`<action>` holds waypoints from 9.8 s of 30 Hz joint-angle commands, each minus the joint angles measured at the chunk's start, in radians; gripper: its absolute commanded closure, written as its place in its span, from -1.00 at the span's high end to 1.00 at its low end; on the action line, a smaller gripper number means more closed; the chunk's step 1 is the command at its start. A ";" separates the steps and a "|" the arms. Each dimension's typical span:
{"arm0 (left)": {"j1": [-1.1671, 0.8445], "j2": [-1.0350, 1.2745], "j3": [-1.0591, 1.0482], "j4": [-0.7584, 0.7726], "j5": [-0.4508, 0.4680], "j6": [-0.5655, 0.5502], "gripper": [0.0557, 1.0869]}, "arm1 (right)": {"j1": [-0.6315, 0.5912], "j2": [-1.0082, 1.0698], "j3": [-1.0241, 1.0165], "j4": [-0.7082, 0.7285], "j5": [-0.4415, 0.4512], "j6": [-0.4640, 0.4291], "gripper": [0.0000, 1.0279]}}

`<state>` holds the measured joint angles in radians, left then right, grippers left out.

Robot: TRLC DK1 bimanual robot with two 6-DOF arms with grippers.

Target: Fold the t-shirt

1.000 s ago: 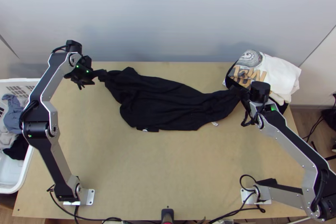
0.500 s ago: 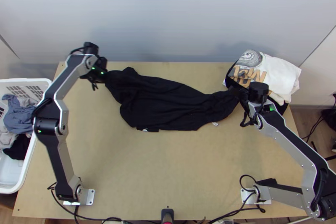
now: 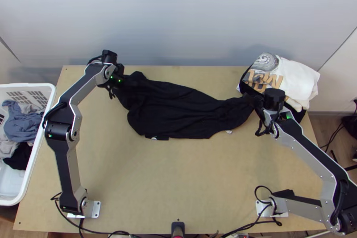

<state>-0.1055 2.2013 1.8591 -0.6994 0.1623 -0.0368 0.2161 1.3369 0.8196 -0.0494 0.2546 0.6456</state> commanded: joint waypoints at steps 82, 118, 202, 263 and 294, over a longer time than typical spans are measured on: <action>-0.011 0.253 0.391 0.175 0.054 -0.198 -0.07 | 0.071 -0.030 -0.102 0.098 0.003 -0.020 -0.94; -0.023 0.351 0.436 0.267 0.019 -0.273 -0.93 | 0.063 -0.038 -0.112 0.106 0.006 -0.037 -0.94; 0.400 -1.361 0.218 -0.045 -0.087 -0.350 -0.93 | 0.117 -0.622 1.181 -0.464 0.032 -0.593 -0.94; 0.253 -0.087 -0.123 0.359 -0.024 -0.364 -0.93 | -0.035 0.585 0.739 -0.090 -0.218 -0.046 -0.95; 0.273 0.210 0.379 0.090 -0.041 -0.365 -0.93 | -0.011 0.984 1.420 -0.532 -0.175 -0.008 -0.95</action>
<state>0.1749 2.4042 2.2196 -0.5827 0.1219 -0.3988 0.1864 2.2913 2.1979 -0.5625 0.0612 0.6392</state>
